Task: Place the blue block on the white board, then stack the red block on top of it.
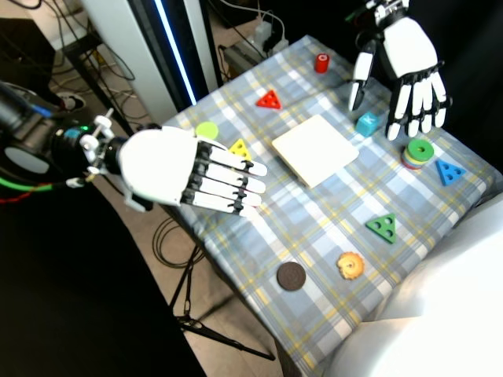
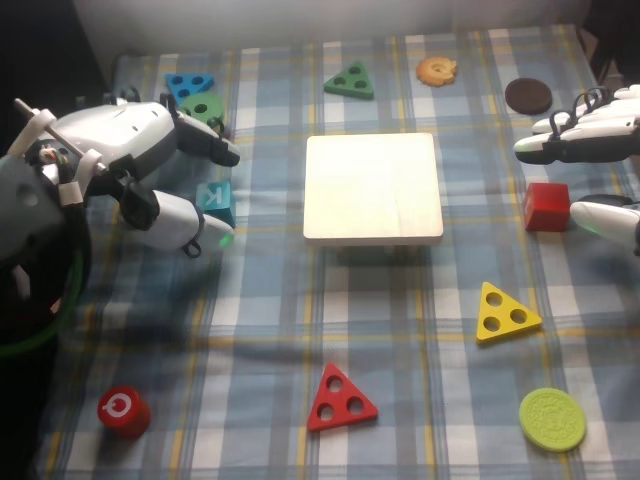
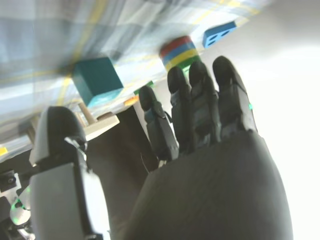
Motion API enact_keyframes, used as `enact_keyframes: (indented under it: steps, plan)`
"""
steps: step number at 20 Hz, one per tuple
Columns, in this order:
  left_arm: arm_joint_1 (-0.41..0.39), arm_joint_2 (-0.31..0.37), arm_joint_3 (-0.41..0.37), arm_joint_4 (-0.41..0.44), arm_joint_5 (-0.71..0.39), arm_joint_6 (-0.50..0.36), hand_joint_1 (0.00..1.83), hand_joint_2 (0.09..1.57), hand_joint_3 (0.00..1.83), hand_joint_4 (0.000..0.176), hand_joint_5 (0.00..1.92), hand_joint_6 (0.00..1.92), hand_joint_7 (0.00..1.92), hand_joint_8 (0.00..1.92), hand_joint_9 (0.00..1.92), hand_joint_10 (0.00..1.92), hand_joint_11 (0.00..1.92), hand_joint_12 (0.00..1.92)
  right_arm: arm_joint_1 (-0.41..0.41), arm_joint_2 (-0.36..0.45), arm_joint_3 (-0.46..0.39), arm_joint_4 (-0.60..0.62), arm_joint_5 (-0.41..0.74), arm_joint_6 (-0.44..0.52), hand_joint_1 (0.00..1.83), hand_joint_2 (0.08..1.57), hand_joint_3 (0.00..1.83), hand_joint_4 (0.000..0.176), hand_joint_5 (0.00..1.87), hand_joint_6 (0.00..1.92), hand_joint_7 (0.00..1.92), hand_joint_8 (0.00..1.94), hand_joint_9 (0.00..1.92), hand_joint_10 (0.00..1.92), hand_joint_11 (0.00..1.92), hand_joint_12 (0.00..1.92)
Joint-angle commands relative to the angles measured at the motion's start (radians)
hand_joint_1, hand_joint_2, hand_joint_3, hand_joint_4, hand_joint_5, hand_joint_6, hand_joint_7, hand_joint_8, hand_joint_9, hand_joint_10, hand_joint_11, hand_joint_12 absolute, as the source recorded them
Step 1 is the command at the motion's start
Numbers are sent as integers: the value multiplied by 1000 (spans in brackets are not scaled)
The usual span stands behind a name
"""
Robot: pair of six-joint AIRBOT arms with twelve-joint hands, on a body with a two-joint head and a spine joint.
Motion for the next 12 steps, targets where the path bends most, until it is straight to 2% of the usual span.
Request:
enact_keyframes:
  steps: [1, 2, 4, 5, 6, 8, 12]
  plan:
    - [-14, -2, 8, 21, -74, -2, 884, 920, 0, 148, 709, 4, 552, 5, 387, 4, 0, 557, 7, -1, 4, 17, 124, 7, 589, 1362, 6, 49, 569, 1, 540, 2, 521, 3, 344, 402]
    - [-14, -4, 11, 17, -73, -2, 894, 926, 0, 135, 740, 2, 581, 5, 405, 4, 0, 599, 7, -1, 4, 17, 124, 7, 589, 1364, 6, 47, 570, 1, 541, 2, 522, 4, 346, 405]
    - [-14, -5, 15, 9, -72, -2, 894, 949, 3, 133, 772, 4, 591, 3, 406, 2, 0, 632, 6, -1, 4, 17, 124, 8, 586, 1367, 6, 45, 569, 1, 541, 2, 523, 3, 346, 407]
    - [-14, -5, 17, 5, -71, -2, 895, 966, 4, 123, 800, 7, 609, 7, 414, 3, 0, 625, 4, -1, 4, 17, 124, 9, 585, 1368, 6, 49, 568, 0, 541, 1, 525, 4, 346, 408]
    - [-14, -5, 17, 3, -71, -2, 878, 983, 9, 119, 824, 13, 613, 7, 417, 3, 0, 624, 3, -1, 4, 17, 124, 10, 587, 1371, 7, 45, 571, 2, 545, 3, 531, 6, 352, 412]
    - [-14, -8, 18, 2, -71, -2, 874, 1003, 2, 115, 857, 3, 632, 5, 432, 3, 0, 653, 2, -1, 4, 17, 124, 11, 568, 1375, 5, 43, 573, 1, 550, 3, 536, 6, 355, 417]
    - [-18, -18, 26, -8, -72, -2, 878, 1016, 3, 123, 895, 11, 659, 11, 463, 12, 14, 664, 1, -1, 4, 17, 124, 11, 554, 1389, 8, 37, 571, 0, 565, 7, 550, 8, 370, 426]
